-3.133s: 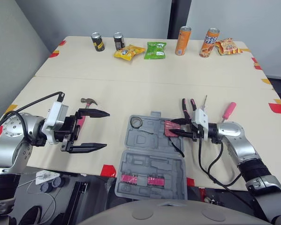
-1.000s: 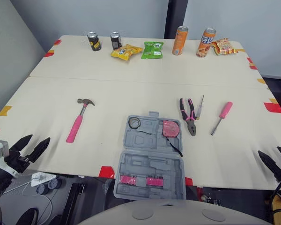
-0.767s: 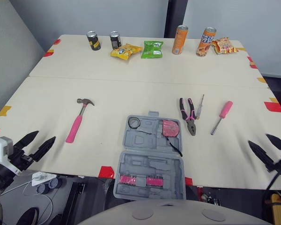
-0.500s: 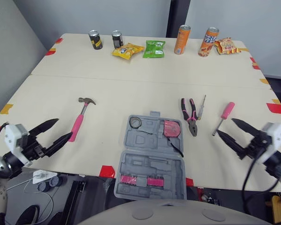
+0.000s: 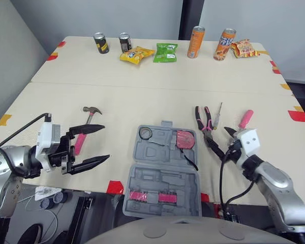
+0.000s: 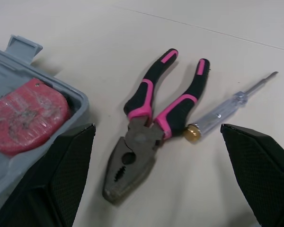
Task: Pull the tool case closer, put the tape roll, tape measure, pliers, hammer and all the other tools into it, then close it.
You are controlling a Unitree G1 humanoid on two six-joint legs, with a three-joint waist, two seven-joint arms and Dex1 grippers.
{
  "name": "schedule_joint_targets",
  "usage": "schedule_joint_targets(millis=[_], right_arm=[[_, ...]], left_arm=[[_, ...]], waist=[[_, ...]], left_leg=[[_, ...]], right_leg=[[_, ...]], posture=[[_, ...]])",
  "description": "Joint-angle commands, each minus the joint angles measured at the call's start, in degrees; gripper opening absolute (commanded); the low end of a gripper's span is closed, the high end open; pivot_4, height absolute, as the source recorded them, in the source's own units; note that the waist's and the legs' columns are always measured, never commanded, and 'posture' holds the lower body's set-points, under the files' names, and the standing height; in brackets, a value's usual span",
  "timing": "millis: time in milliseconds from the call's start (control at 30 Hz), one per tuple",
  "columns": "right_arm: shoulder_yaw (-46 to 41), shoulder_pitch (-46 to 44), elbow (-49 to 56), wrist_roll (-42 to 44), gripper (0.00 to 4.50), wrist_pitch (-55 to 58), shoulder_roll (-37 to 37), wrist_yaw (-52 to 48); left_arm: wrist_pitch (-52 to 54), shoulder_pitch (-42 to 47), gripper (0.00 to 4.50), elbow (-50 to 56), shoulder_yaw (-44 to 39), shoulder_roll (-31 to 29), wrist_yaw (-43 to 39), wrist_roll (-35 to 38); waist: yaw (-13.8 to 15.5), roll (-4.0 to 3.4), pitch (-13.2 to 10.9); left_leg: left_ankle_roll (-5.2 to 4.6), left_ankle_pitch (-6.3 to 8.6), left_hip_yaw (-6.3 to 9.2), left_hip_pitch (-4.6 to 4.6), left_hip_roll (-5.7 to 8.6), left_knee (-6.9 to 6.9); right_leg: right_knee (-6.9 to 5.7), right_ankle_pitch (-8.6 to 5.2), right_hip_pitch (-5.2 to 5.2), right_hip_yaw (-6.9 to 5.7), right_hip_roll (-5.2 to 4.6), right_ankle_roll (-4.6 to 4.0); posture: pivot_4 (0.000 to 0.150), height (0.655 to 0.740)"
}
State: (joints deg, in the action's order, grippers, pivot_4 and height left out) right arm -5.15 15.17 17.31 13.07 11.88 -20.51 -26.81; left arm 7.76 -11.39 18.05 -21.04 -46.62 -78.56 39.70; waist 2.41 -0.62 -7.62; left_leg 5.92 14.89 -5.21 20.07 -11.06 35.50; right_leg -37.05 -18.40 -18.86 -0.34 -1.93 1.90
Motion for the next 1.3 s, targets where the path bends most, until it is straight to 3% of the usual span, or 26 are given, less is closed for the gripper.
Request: schedule_joint_targets(millis=[33, 333, 900, 1000, 1233, 1300], right_arm=[[0.9, -0.2, -0.3, -1.0, 4.48, -0.2, 1.7, 2.4], [2.6, -0.1, -3.2, -2.8, 4.48, -0.8, 5.1, 5.3], [2.8, -4.6, -9.3, -3.4, 4.48, -1.0, 10.4, 9.0], [3.0, -4.6, -10.0, -4.1, 3.67, -1.2, 10.2, 9.4], [3.3, -4.0, -9.8, -4.8, 1.23, -1.5, 10.0, 10.0], [3.3, -3.8, -9.6, -4.9, 1.02, -1.6, 10.0, 10.1]], left_arm=[[2.2, 2.0, 4.5, 3.4, 0.5, -2.1, -1.7, 3.1], [7.3, 8.9, 4.5, 5.4, 3.0, -4.8, -3.3, 6.6], [9.2, 11.6, 4.5, 4.6, 3.3, -2.6, -1.2, 7.2], [9.4, 11.6, 4.5, 4.9, 3.1, -2.5, -0.9, 7.4], [9.6, 11.6, 4.5, 5.0, 3.0, -2.4, -0.8, 7.6], [9.6, 11.6, 4.5, 5.0, 3.0, -2.4, -0.8, 7.7]], waist=[[0.0, -0.01, 0.0], [0.1, 0.0, 0.0], [0.0, 0.04, 0.1], [0.1, 0.08, 0.1], [0.1, 0.09, 0.2], [0.1, 0.08, 0.2]], left_leg=[[0.05, -0.01, -0.01, 0.0, 0.0, 0.0], [0.18, -0.05, 0.0, 0.0, 0.01, 0.0], [0.2, -0.08, 0.01, -0.01, 0.0, 0.05], [0.2, -0.08, 0.02, -0.01, 0.0, 0.07], [0.21, -0.08, 0.02, -0.02, 0.0, 0.07], [0.21, -0.08, 0.03, -0.02, 0.0, 0.07]], right_leg=[[0.01, 0.0, 0.0, 0.01, 0.0, 0.0], [-0.01, 0.01, 0.0, 0.01, 0.01, 0.02], [-0.1, 0.01, 0.04, 0.0, 0.02, 0.02], [-0.11, 0.01, 0.05, 0.0, 0.02, 0.02], [-0.11, 0.01, 0.07, -0.01, 0.02, 0.02], [-0.11, 0.01, 0.07, -0.01, 0.02, 0.02]], posture=[[0.15, 0.74], [0.15, 0.74], [0.15, 0.74], [0.15, 0.74], [0.15, 0.74], [0.15, 0.74]])
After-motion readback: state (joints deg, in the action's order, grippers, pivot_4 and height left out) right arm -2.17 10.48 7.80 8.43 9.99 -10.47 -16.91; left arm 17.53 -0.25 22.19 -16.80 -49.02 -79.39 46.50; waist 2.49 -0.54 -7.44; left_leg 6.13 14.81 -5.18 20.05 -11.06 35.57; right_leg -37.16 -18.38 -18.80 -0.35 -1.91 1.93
